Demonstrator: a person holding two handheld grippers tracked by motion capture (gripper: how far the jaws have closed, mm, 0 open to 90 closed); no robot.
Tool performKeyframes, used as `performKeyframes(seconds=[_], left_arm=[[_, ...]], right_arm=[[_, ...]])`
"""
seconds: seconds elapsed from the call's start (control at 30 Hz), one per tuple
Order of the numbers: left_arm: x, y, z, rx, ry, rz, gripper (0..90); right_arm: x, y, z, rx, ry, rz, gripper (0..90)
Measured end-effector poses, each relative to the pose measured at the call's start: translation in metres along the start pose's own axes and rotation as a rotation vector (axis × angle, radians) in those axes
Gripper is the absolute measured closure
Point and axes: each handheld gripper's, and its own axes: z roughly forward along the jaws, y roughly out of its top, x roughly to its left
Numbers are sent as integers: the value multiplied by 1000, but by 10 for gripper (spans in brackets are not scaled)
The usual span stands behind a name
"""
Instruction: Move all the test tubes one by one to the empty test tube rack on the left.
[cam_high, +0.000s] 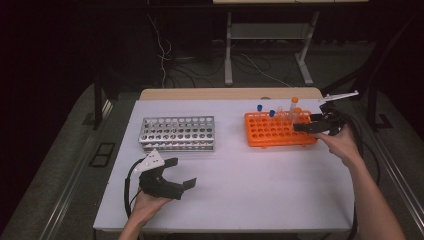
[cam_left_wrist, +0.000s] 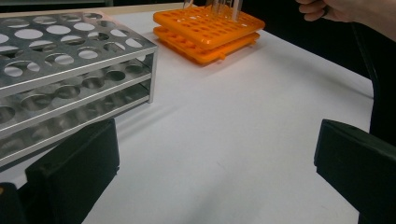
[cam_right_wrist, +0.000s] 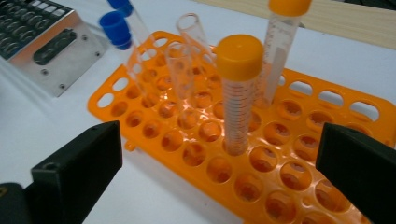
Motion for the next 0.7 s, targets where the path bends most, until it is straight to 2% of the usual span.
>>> performKeyframes(seconds=[0.03,0.13,0.17,0.2,0.27,0.4,0.43,0.6,0.7], left_arm=[[0,0,0,0,0,0,0],[0,0,1,2,-2,0,0],[0,0,1,3,-3,2,0],[0,0,1,4,-3,2,0],[0,0,1,5,-4,3,0],[0,0,2,7,-5,4,0],[0,0,2,7,-5,4,0],[0,0,2,7,-5,4,0],[0,0,2,8,-4,2,0]], right_arm=[[-3,-1,3,-4,3,-1,53],[-6,-1,6,-4,-11,0,86],[-9,-2,8,-14,-10,1,174],[-9,-2,8,-14,-10,1,174],[-12,-2,11,-17,-12,0,260],[-12,-3,15,-12,-8,-10,329],[-13,-3,18,-11,-14,-22,374],[-12,-4,27,3,-30,-42,481],[-12,-5,31,16,-21,-54,550]])
